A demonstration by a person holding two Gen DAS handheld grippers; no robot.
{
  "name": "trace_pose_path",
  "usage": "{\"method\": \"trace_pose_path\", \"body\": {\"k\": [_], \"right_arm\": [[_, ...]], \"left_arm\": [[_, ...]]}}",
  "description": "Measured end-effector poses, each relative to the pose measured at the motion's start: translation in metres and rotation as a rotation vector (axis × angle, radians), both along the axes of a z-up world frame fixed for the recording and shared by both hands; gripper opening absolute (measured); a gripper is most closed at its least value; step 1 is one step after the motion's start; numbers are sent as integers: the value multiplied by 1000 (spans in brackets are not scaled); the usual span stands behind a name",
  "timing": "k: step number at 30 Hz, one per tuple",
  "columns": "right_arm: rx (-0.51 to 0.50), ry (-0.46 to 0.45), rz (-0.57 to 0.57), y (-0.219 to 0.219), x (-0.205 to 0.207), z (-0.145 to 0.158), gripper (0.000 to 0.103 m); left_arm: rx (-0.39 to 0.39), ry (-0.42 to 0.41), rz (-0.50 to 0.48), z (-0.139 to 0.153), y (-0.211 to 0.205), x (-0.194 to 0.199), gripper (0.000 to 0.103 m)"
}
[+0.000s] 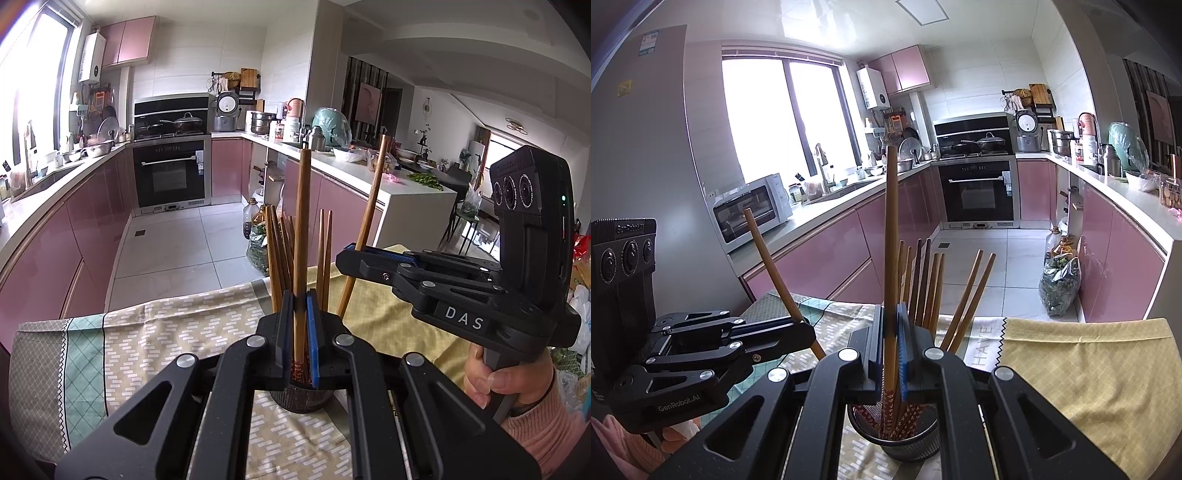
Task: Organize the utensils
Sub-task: 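Lower both held chopsticks down into the mesh cup among the others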
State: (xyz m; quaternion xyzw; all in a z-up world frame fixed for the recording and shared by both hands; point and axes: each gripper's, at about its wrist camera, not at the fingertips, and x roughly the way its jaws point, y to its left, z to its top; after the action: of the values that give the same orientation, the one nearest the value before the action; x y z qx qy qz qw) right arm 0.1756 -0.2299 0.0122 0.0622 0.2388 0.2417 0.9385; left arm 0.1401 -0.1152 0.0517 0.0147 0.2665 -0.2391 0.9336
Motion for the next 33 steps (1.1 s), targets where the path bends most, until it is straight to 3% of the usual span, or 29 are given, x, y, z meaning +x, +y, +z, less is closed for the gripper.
{"method": "trace_pose_path", "body": {"k": [33], "right_arm": [[-21,100,9,8,30,-31,6]], "left_arm": [[41,115,-44,-34,-9,31,8]]}}
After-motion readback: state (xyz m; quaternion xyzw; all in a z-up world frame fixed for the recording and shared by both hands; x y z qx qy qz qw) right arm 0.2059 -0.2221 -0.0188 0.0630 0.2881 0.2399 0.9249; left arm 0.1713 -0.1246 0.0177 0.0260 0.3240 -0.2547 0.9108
